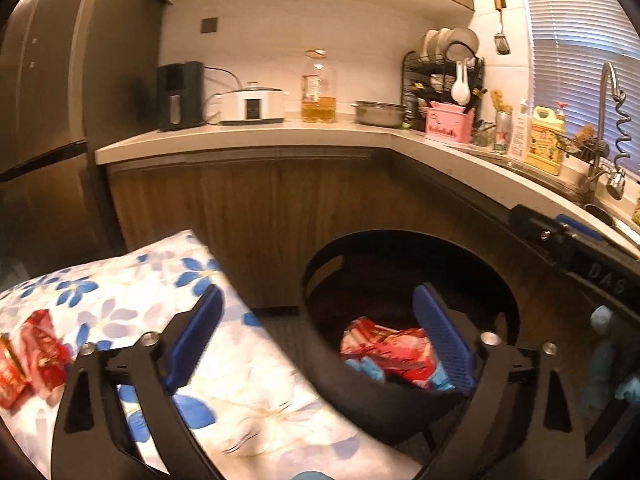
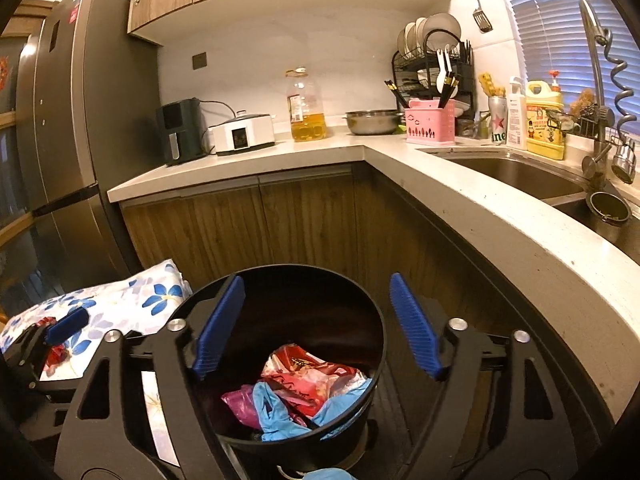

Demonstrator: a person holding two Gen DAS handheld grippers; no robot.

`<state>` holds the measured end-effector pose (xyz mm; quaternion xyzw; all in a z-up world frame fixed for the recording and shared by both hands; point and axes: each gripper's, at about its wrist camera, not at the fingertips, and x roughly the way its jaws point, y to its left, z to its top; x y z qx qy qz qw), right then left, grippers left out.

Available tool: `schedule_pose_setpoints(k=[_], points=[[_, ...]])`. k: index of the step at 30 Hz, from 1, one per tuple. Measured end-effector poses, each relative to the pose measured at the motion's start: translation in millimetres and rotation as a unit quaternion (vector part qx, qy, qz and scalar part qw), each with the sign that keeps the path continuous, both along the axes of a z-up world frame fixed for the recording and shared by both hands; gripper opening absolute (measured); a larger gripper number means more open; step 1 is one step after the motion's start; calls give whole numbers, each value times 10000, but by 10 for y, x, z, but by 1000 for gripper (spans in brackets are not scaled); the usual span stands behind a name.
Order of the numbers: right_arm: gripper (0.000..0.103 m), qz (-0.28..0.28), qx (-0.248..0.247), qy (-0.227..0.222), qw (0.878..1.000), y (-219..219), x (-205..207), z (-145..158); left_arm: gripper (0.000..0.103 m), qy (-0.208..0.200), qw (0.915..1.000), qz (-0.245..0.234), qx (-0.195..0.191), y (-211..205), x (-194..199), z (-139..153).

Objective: Collect trash
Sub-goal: 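Move both open tools back toward the red can and red bag, then grasp the red can with the left tool while the right tool grasps the red printed bag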

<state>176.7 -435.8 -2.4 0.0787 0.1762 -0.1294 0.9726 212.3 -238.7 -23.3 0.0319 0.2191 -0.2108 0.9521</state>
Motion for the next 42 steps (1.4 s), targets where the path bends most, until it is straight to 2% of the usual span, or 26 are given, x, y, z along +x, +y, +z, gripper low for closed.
schedule_pose_setpoints(k=[6,11,16,20,24,28,36,42], points=[[90,138,107,8,9998,171,-107,-18,98,-133,9986,504,-124,416,-158,9],[92,389,125,-7,9992,462,-182,-53,98,-254,9943,1016,-178,818,-285,18],[92,758,116,56,9970,867,-191,-139,98,-259,9856,1661,-165,1416,-418,-35],[92,1042,165,150,9943,1183,-166,-221,98,-206,9742,2244,-136,1991,-477,-86],[92,1379,195,241,9900,1571,-125,-304,98,-130,9651,2607,-204,2435,-506,-129],[92,1674,167,314,9853,1943,-83,-361,98,-68,9614,2739,-253,2754,-517,-176],[92,2062,154,396,9776,2420,36,-391,98,348,9677,2496,-73,3019,-252,-330],[92,2181,83,427,9750,2575,108,-415,98,530,9694,2380,-301,3184,-70,-387]])
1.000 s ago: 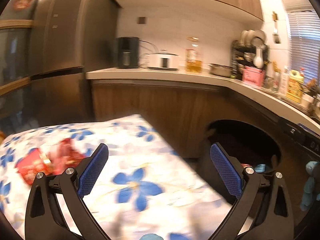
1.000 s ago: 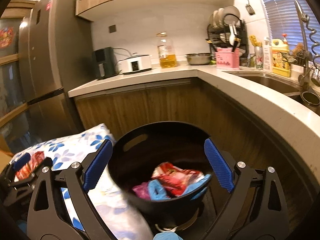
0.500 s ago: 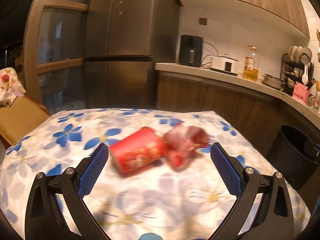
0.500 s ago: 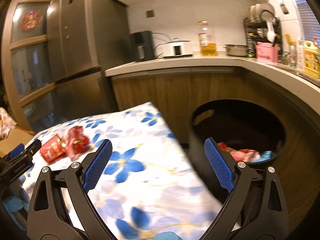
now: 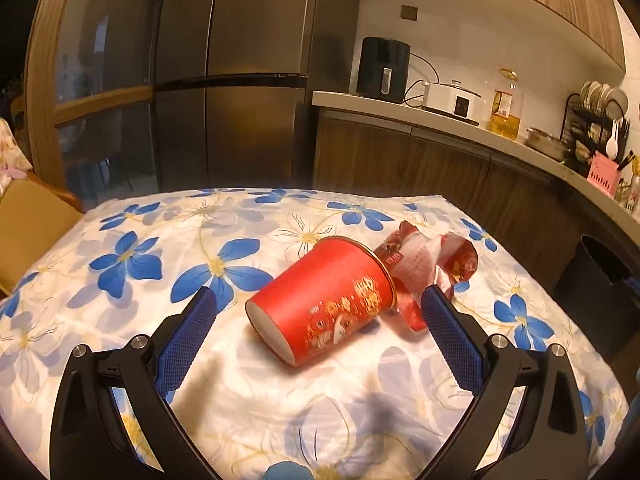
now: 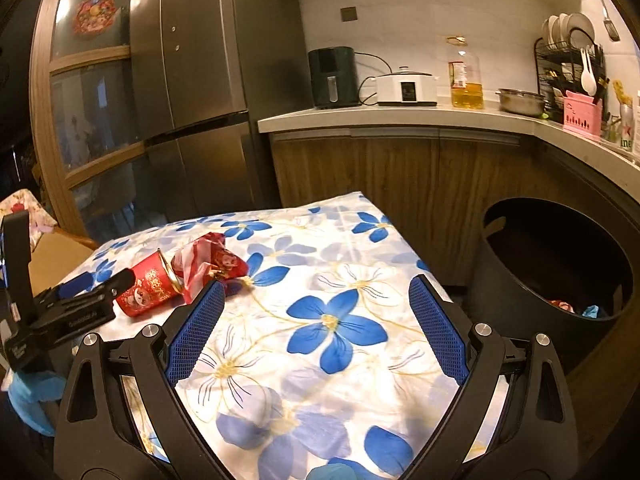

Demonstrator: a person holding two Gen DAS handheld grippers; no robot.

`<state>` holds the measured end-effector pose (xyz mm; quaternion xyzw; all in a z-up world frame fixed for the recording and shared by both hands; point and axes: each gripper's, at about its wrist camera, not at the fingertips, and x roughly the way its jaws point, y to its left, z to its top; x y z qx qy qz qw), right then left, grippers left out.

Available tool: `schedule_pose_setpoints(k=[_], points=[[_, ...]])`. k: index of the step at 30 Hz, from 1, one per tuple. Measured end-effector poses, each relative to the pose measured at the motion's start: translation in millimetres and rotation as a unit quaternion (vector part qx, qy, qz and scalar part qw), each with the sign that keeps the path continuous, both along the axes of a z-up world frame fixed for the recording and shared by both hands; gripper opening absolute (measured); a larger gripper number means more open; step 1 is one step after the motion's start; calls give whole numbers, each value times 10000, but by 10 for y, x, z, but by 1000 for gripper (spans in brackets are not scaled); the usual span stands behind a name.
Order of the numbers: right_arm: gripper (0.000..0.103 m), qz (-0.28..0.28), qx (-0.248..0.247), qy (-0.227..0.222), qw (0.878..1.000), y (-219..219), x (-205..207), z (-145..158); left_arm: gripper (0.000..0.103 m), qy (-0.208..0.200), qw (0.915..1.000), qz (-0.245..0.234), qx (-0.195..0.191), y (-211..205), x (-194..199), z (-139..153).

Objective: Collect trash
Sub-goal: 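Grasp the red can with the left tool while the right tool grasps the red printed bag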

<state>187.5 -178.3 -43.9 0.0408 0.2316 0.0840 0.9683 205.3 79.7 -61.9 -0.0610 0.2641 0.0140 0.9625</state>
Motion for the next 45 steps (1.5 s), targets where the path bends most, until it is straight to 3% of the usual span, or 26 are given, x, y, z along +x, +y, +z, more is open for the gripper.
schedule_pose_setpoints(k=[23,30,35,45], points=[[92,196,-126,141,9996,321,300,-95,97,448,9959,-789,12,-10,320,-183],[92,324,-172,186,9992,487,447,-131,90,630,9949,-781,82,-28,356,-244],[92,363,-178,232,9989,550,528,-168,75,779,9936,-813,109,-39,375,-293],[92,428,-165,289,9985,641,765,-192,68,832,9927,-858,172,-64,373,-327]])
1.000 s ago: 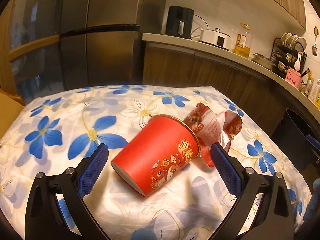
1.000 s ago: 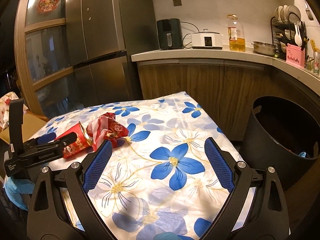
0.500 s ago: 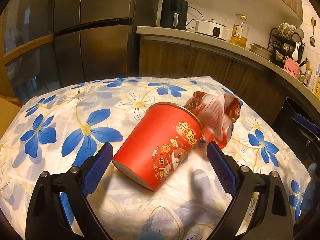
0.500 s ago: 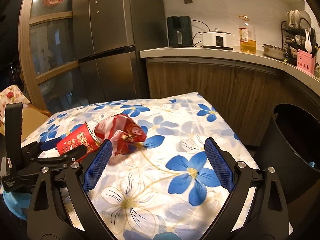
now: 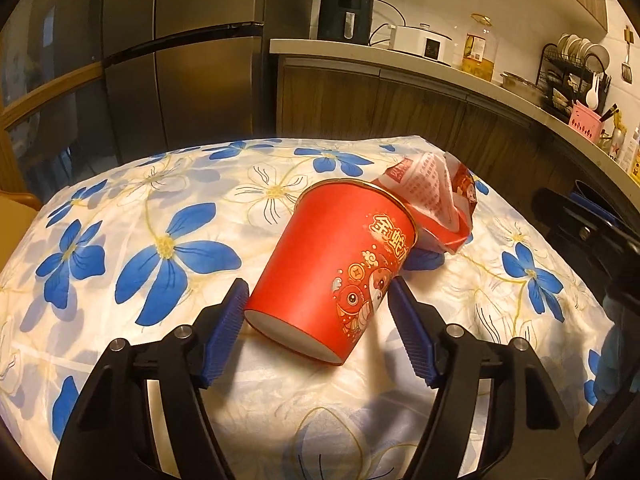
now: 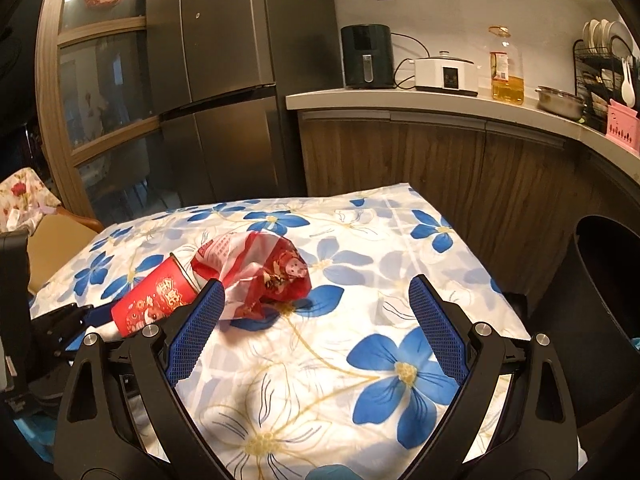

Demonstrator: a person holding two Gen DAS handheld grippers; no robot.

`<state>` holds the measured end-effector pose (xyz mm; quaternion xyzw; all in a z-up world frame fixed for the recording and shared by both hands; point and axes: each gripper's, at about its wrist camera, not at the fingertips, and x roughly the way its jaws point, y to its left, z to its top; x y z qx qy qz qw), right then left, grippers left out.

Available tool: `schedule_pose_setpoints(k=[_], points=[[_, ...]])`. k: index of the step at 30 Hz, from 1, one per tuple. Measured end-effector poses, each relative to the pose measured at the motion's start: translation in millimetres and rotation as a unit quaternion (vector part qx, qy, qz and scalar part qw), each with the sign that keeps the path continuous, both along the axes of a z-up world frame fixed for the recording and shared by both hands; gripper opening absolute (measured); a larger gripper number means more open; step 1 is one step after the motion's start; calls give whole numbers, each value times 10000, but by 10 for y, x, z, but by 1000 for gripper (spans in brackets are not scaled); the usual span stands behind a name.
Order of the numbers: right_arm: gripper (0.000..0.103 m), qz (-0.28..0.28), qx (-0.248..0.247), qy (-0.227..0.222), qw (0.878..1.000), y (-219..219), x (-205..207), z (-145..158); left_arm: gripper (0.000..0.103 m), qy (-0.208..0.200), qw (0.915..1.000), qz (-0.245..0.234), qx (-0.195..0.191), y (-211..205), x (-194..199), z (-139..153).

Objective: Collect trash
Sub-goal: 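Grasp the red can with the left tool while the right tool grasps the red printed bag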

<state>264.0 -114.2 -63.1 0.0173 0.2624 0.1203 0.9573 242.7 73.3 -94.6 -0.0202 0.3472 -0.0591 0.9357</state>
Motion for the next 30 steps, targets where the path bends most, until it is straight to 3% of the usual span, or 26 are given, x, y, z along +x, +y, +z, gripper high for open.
schedule_pose_setpoints(k=[3,11,19,23,25,26,30], points=[[92,90,73,55,9999,37,60,-22,62,-17,10000,-22,48,-21,-5,1],[90,299,236,120,9992,185,276,-46,57,-46,10000,34,37,-7,-42,2],[73,553,257,387,9974,368,489,-199,57,-150,9988,427,-179,135,-167,62],[59,662,160,446,9967,458,502,-274,57,-281,9982,520,-115,130,-252,107],[43,680,152,447,9966,469,488,-281,57,-330,9979,547,-73,122,-279,128],[27,683,139,452,9965,471,483,-286,57,-352,9977,577,-65,123,-295,135],[15,700,70,472,9964,476,450,-309,57,-377,9968,693,-112,177,-323,147]])
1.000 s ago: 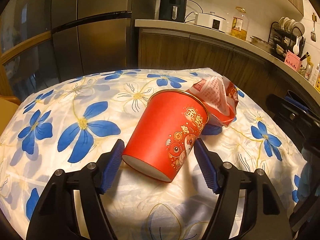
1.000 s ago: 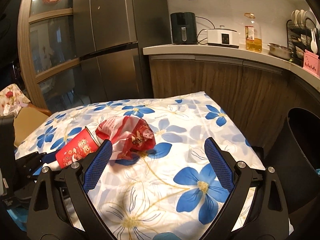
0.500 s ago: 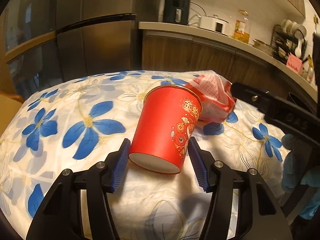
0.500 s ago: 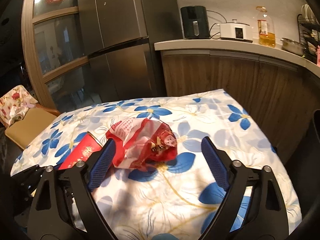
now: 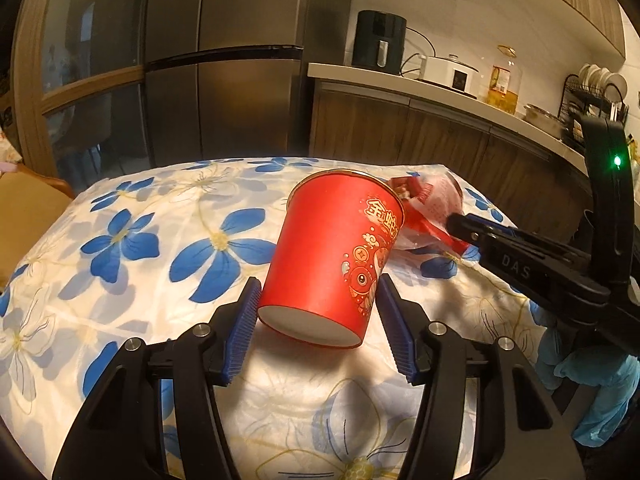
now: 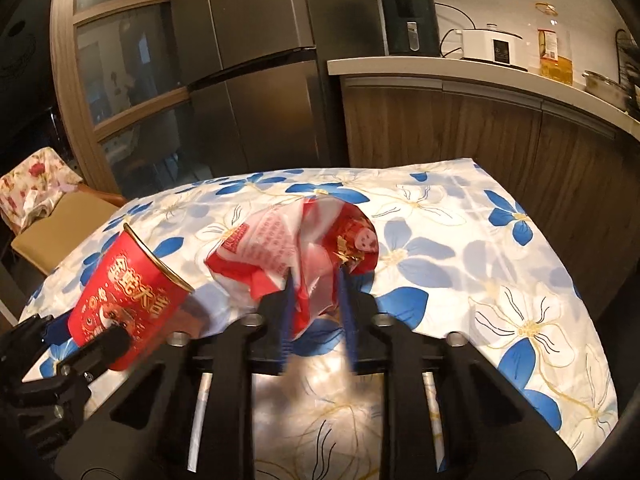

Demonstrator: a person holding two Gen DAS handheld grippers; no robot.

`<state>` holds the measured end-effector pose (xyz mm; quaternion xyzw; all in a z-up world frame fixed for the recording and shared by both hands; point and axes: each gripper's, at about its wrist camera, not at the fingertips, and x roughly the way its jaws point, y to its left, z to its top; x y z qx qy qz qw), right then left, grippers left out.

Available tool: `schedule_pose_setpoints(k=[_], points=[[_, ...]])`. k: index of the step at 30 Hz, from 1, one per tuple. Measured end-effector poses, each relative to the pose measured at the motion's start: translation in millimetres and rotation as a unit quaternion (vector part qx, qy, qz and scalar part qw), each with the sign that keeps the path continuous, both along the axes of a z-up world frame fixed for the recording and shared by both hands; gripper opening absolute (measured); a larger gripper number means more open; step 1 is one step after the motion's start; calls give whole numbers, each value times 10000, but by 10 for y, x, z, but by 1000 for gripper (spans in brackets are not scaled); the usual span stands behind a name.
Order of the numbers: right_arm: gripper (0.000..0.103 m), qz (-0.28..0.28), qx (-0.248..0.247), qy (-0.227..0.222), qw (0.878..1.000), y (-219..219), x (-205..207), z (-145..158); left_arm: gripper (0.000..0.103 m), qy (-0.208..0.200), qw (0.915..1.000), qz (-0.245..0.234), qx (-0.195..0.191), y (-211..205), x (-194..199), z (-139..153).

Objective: Collect trash
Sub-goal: 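Grasp the red can with the left tool while the right tool grasps the red printed bag, then carry the red can and red bag in both tools over the bin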

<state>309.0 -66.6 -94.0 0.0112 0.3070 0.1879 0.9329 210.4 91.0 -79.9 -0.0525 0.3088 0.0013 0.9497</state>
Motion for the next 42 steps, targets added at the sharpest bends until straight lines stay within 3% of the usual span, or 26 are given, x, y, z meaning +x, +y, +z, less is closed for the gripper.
schedule_pose_setpoints(k=[11,22,29,36,42], points=[[8,-102,73,-448,9989,-274,-431,289,57,-144,9997,40,173,-32,-168,111],[8,-558,284,-857,9944,-946,-1007,635,57,-343,9989,-205,226,-390,-327,336],[8,-1429,337,-1236,9814,-1800,-1347,886,57,-671,9929,-965,191,-1184,-295,646],[8,-2578,233,-1441,9551,-2813,-1573,1029,57,-1046,9728,-2063,100,-2358,-151,899],[8,-3069,118,-1349,9420,-3340,-1582,953,57,-1034,9590,-2639,13,-3067,6,865]])
